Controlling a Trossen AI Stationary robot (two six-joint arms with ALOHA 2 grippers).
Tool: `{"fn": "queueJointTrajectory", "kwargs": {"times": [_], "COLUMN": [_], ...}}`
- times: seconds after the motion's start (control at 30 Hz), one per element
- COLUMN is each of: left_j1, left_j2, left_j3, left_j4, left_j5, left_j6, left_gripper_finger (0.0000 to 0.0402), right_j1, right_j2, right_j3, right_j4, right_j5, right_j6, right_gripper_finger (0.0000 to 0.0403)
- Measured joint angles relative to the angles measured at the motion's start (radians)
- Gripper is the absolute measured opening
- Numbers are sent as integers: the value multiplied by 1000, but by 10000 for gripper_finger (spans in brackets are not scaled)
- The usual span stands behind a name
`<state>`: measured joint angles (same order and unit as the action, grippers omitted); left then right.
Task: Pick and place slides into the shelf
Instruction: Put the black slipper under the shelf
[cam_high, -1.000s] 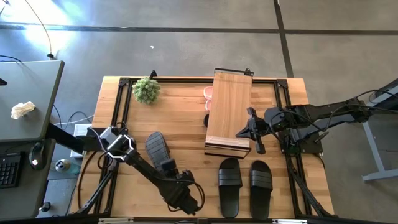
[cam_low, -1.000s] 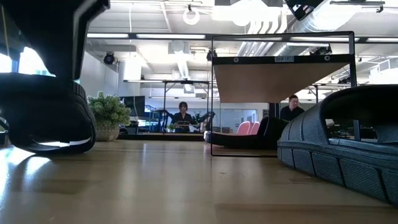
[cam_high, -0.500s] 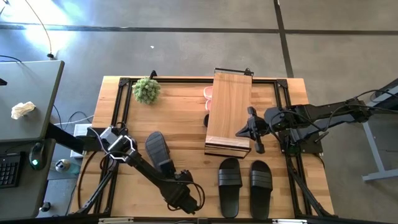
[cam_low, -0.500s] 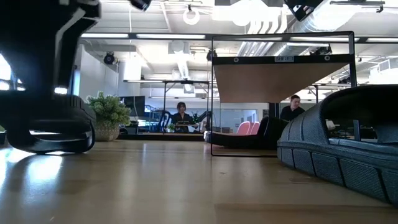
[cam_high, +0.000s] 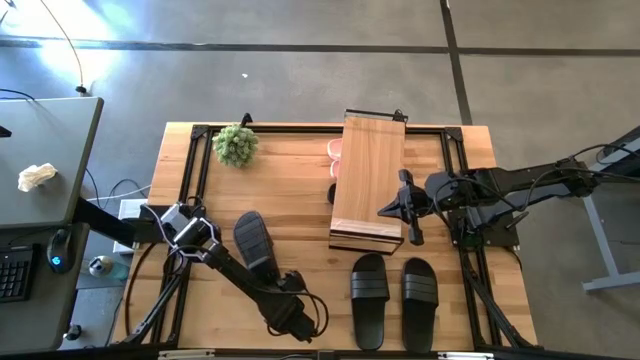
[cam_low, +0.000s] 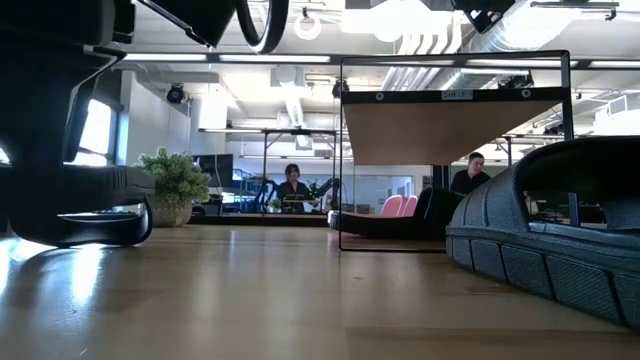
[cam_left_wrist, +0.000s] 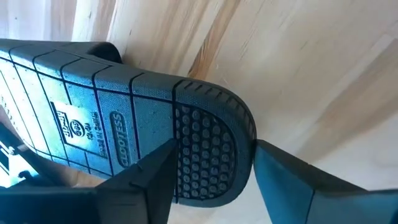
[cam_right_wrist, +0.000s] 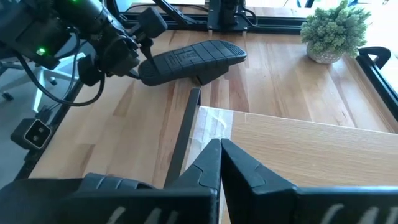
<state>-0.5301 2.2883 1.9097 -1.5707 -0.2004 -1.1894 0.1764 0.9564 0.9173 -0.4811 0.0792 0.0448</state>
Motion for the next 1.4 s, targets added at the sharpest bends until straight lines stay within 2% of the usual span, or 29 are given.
{"fn": "queueJointTrajectory", "kwargs": {"times": [0.23,0.47,0.57,0.67,0.87,0.93,1.03,1.17,1.4], "left_j1": [-18,-128,-168,-196,-233,-245,-248,-240,-244], "left_j2": [-27,-153,-200,-213,-228,-240,-294,-396,-589], "left_j3": [31,93,85,67,-7,-56,-165,-361,-731], "left_j4": [0,0,0,0,6,54,214,421,762], "left_j5": [71,-94,-115,-113,-96,-98,-134,-194,-220], "left_j6": [-173,-501,-671,-796,-1039,-1080,-1086,-1093,-1105], "left_gripper_finger": [158,125,113,100,75,66,56,49,55], "right_j1": [0,0,0,0,0,0,0,0,12], "right_j2": [0,0,0,0,0,0,0,0,0], "right_j3": [0,0,0,0,0,0,0,0,0], "right_j4": [0,0,0,0,0,-1,-1,0,0], "right_j5": [13,22,16,-14,-163,-197,-224,-252,-257], "right_j6": [44,112,158,206,258,261,244,235,235], "right_gripper_finger": [1,1,1,1,1,1,1,1,1]}}
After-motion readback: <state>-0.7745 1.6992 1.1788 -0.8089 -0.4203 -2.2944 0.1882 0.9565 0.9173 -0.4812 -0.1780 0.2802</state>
